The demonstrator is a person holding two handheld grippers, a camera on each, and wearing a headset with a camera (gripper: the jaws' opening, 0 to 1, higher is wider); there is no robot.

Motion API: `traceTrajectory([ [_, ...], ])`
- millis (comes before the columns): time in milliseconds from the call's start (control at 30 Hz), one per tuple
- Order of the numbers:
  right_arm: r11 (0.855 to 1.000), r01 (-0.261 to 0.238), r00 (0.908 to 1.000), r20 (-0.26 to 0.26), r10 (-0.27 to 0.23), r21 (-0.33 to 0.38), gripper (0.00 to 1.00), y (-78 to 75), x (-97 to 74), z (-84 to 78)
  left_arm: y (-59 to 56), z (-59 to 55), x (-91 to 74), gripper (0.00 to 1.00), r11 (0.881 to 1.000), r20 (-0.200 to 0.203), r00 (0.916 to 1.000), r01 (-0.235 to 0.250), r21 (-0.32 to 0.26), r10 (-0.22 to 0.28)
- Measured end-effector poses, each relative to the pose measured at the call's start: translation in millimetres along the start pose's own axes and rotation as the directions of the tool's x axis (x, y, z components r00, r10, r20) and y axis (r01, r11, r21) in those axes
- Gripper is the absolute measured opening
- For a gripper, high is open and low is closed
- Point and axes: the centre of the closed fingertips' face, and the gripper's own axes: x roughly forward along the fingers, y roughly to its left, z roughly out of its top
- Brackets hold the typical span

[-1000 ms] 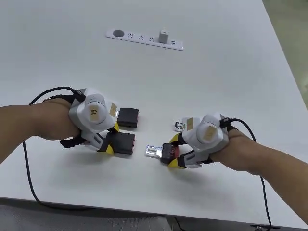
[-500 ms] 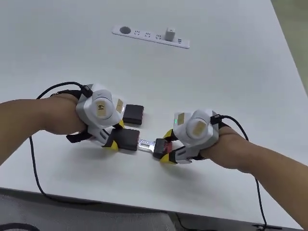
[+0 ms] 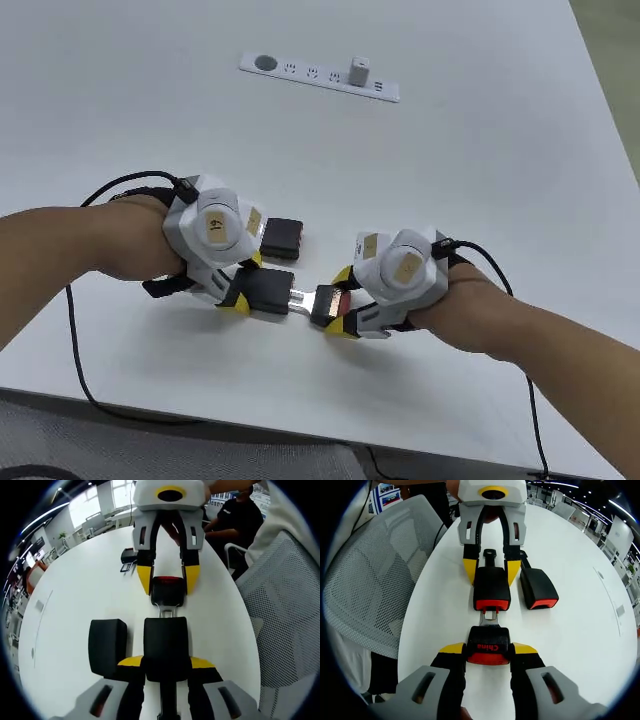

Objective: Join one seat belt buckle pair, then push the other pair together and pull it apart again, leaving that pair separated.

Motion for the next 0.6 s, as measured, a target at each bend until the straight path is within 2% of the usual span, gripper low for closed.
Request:
traceTrajectory([
  [100, 1.000, -0.002, 0.9999, -0.012, 0.002, -0.025, 0.33, 0.1, 2.9, 0.3, -0.2, 0.4, 0.5, 0.33, 1.000, 0.005, 1.0000, 0.003, 0.007, -0.003],
  [267, 1.000, -0.005, 1.0000, -0.006, 0.005, -0.018, 0.31, 0.1, 1.9, 0.8, 0.1, 0.1, 1.1, 0.33, 1.000, 0.015, 0.9999, 0.005, 0.010, -0.005],
  [600, 1.000, -0.006, 0.9992, -0.039, 0.006, -0.022, 0.30, -3.6, 5.8, 7.4, 0.6, -0.5, 0.8, 0.32, 1.000, 0.020, 0.9998, -0.001, -0.022, 0.001],
])
